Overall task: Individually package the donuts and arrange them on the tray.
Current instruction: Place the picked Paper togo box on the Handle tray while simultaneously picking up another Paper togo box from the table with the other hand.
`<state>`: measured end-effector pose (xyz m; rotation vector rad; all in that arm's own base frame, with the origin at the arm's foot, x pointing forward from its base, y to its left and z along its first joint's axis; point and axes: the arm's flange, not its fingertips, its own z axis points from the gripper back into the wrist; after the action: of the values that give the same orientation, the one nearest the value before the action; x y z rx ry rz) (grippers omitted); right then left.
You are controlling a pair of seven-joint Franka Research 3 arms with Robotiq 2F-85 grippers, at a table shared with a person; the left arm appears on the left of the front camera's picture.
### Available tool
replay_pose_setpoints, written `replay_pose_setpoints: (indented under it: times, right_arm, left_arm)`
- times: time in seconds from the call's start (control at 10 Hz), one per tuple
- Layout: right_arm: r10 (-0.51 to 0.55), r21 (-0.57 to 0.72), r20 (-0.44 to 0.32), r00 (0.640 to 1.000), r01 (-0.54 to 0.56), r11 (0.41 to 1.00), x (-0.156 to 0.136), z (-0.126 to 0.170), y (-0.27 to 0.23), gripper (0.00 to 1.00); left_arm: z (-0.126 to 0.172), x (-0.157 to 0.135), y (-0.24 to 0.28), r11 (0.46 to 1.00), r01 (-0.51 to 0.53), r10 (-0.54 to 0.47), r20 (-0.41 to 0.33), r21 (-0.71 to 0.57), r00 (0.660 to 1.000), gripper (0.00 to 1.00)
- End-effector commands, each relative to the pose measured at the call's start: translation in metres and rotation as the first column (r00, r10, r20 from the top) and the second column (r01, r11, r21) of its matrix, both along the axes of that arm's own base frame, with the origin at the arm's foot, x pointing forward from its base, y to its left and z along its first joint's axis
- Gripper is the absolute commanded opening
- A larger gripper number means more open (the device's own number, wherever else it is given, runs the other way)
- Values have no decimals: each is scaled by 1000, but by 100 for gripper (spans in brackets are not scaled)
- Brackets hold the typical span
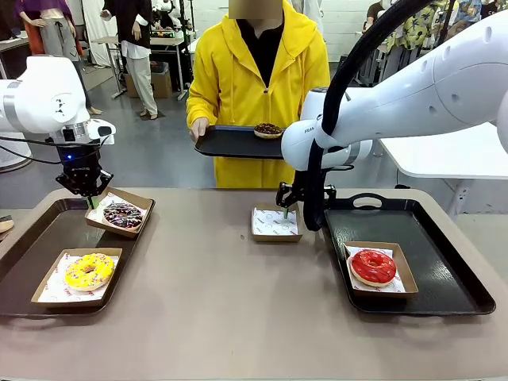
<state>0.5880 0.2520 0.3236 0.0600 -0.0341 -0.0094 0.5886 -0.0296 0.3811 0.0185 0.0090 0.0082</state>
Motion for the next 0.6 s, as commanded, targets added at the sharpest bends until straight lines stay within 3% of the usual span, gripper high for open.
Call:
replay_pose_setpoints:
  times: [0.0,0.2,0.3,0.4,0.5]
  right_arm:
    - [-38,20,5,999,37,999,-3,-4,-2,100]
    - [-31,20,-2,1000,31,999,-3,-5,-2,100]
    - [-29,26,-1,1000,29,999,-3,-6,-2,50]
    - [-31,28,-6,999,32,999,-2,-5,-2,41]
    - [-34,28,-6,999,34,999,-2,-5,-2,0]
  left_arm:
    - [-3,-15,-2,999,-20,18,39,33,999,1]
    - [-4,-15,-2,999,-8,7,39,33,999,1]
    - [-3,-15,-4,999,0,-1,36,32,999,28]
    - [-1,-15,-6,999,6,-7,32,33,999,59]
    - [0,-15,-7,999,5,-6,29,31,1000,86]
